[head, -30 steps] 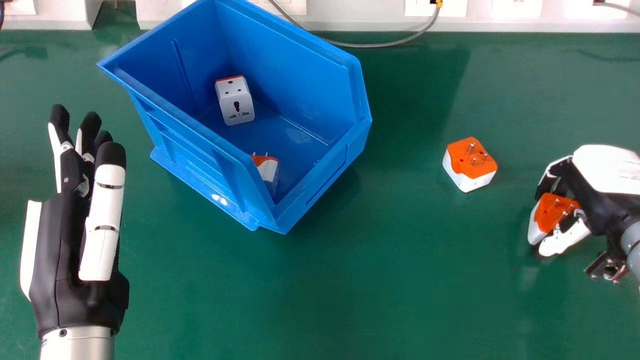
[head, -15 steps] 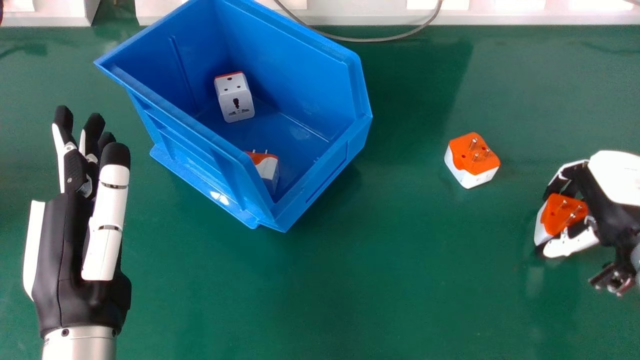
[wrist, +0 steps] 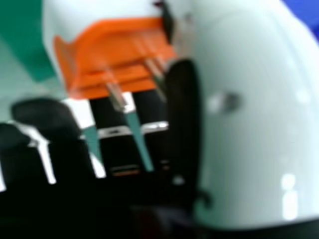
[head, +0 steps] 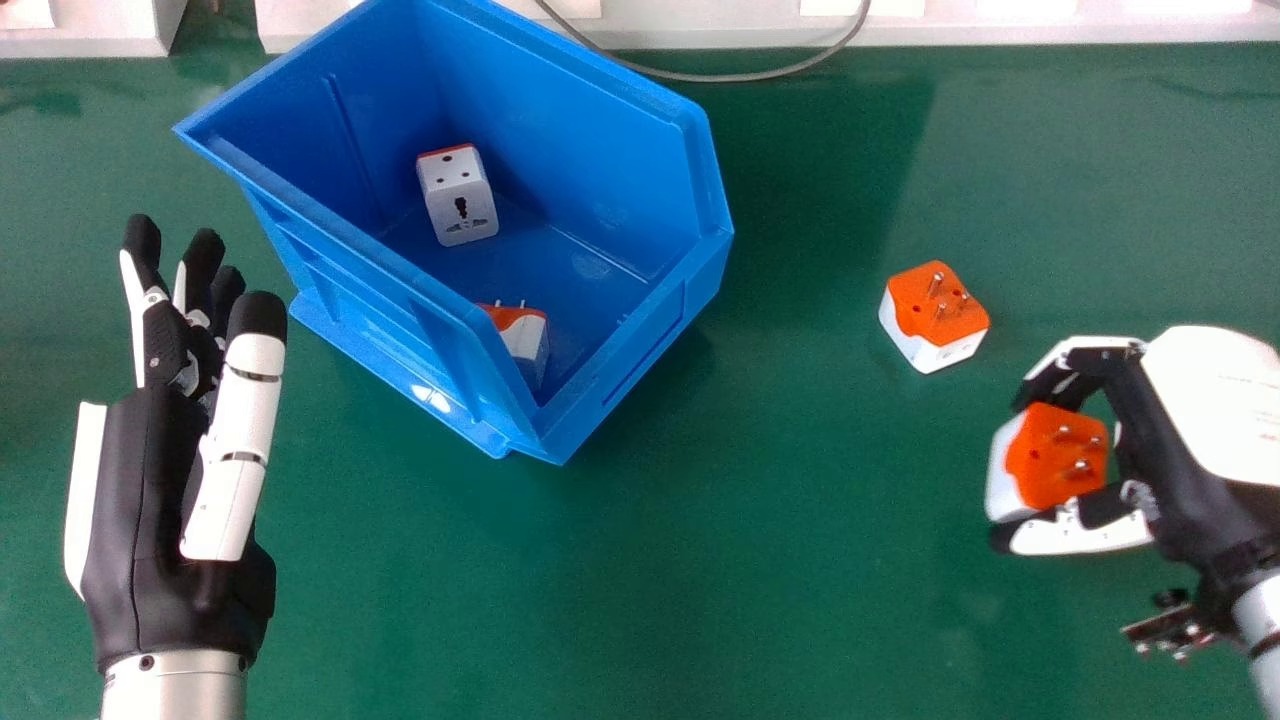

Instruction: Pick all objects and put in blue box

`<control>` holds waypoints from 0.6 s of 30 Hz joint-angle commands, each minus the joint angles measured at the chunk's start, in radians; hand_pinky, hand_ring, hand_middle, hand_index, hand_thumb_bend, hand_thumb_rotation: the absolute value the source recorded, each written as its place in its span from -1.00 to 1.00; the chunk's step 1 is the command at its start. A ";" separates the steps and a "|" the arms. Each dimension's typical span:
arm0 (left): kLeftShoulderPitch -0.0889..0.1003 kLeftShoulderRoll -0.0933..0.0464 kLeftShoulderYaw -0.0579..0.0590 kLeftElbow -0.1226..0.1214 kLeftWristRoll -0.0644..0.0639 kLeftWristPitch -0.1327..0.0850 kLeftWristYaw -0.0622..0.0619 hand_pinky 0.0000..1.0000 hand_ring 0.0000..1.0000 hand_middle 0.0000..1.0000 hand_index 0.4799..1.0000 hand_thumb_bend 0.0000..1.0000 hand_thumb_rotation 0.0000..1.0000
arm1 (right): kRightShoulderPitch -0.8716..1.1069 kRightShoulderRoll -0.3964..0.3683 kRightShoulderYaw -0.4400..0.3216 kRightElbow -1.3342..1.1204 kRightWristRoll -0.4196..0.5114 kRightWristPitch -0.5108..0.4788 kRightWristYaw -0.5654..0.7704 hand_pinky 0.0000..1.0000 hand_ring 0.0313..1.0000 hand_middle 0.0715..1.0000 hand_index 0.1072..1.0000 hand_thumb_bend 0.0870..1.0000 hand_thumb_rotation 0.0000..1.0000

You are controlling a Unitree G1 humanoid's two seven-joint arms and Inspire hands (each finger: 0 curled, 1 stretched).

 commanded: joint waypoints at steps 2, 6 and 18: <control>-0.001 0.001 -0.001 -0.014 0.008 -0.026 0.005 1.00 1.00 0.98 0.99 -0.14 0.35 | 0.030 0.030 -0.010 -0.092 -0.003 -0.052 -0.017 -0.87 -0.88 -0.86 -0.19 -0.12 -0.72; -0.001 -0.003 -0.005 -0.015 0.012 -0.027 0.010 1.00 1.00 0.98 0.99 -0.19 0.35 | 0.021 0.072 0.011 -0.150 -0.004 -0.083 0.005 -0.87 -0.88 -0.84 -0.19 -0.12 -0.71; 0.001 -0.015 -0.019 -0.001 0.029 -0.048 0.024 1.00 1.00 0.99 0.99 -0.19 0.32 | -0.263 0.150 0.131 -0.094 -0.021 -0.177 0.114 -0.82 -0.82 -0.76 -0.19 -0.12 -0.71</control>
